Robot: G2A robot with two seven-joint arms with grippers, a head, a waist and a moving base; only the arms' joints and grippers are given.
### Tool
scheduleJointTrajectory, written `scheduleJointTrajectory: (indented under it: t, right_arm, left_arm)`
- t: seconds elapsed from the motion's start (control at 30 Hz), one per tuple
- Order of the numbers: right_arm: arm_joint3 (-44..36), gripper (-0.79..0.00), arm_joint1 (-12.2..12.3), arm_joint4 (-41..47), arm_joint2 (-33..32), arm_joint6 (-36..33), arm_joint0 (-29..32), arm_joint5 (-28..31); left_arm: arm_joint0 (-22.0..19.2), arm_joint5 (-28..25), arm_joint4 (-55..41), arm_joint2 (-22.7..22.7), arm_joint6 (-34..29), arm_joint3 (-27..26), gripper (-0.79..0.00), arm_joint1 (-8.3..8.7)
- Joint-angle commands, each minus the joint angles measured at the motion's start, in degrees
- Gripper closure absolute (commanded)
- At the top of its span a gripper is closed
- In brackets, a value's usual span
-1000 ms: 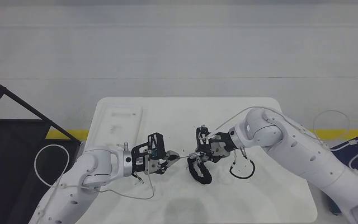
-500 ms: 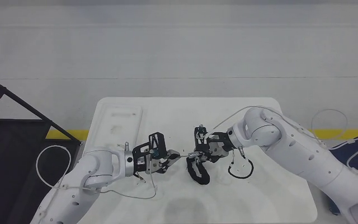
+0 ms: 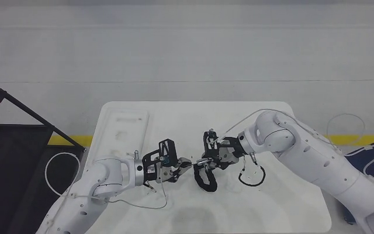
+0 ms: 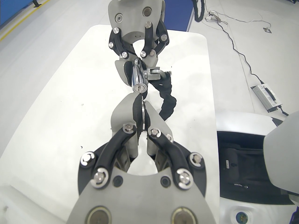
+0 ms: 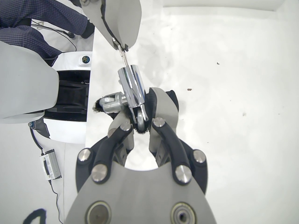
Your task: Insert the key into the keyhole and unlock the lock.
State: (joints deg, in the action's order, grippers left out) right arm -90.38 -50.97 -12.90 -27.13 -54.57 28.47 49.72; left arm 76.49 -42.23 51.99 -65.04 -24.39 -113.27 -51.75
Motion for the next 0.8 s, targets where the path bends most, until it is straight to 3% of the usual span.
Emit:
scheduleJointTrajectory:
  t: [0.0,0.2,0.23,0.27,0.3,0.77]
  right_arm:
    - [-0.1,0.0,0.1,0.0,-0.1,0.1,0.1,0.1]
    - [-0.2,0.0,0.2,0.2,-0.4,0.2,0.5,0.2]
    - [-0.2,0.0,0.2,0.3,-0.5,0.4,0.6,0.3]
    - [-0.2,0.0,0.3,0.3,-0.5,0.4,0.7,0.4]
    - [-0.2,0.0,0.3,0.3,-0.5,0.5,0.7,0.5]
    - [-0.6,0.0,0.8,0.7,-0.7,1.5,0.4,1.5]
  left_arm:
    - [-0.1,0.3,0.0,0.4,0.2,0.0,0.0,-0.1]
    - [-0.2,0.4,-0.5,0.6,1.0,0.1,0.0,-0.26]
    - [-0.3,0.2,-0.4,0.6,1.0,0.0,-0.339,-0.26]
    - [-0.3,0.1,-0.5,0.6,1.1,0.1,-0.736,-0.27]
    - [-0.2,0.0,-0.6,0.6,1.3,0.1,-0.785,-0.28]
    - [-0.5,0.2,-2.8,-0.3,0.7,1.4,-0.785,-0.32]
